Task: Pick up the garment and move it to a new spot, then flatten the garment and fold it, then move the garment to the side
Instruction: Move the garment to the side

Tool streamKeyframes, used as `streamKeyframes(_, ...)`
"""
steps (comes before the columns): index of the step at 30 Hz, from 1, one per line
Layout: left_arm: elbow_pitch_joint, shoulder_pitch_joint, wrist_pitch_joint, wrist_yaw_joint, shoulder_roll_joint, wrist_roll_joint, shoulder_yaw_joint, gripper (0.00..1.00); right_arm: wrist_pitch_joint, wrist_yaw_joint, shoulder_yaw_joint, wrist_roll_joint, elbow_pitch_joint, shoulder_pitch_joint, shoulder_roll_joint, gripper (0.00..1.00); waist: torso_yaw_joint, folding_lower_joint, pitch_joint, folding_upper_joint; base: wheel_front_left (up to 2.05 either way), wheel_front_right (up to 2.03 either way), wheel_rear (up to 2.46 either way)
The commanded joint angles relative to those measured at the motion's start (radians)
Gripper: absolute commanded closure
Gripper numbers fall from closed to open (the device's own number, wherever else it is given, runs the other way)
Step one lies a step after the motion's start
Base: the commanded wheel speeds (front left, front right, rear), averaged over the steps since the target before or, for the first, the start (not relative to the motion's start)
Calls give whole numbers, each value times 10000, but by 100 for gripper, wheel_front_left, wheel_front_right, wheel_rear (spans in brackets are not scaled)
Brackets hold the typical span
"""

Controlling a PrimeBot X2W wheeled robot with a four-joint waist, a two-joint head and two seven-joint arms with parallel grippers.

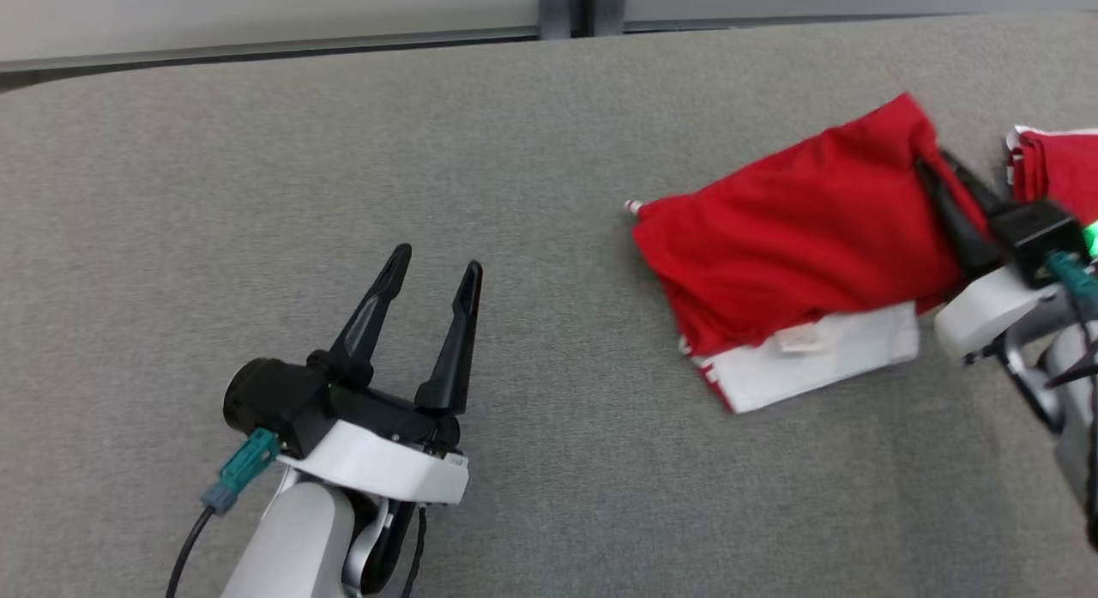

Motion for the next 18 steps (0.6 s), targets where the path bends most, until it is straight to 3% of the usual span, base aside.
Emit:
streamKeyframes(1, -105, -371, -11, -10, 50, 184, -26, 0, 189, -24, 7, 387, -196, -491, -492, 100, -926, 0, 925, 0, 0, 0, 0)
streamKeyframes(8, -316, -1329, -11, -10, 480, 289, -303, 0, 653, -24, -957, 1191, -168, -1799, -1741, 100, -1720, 0, 2375, 0, 0, 0, 0)
streamKeyframes(18, -337, -1994, -2, -10, 939, 297, -581, 0, 1096, -25, -3019, 653, 1032, -2494, -1908, 100, -1911, 0, 3496, 0, 0, 0, 0)
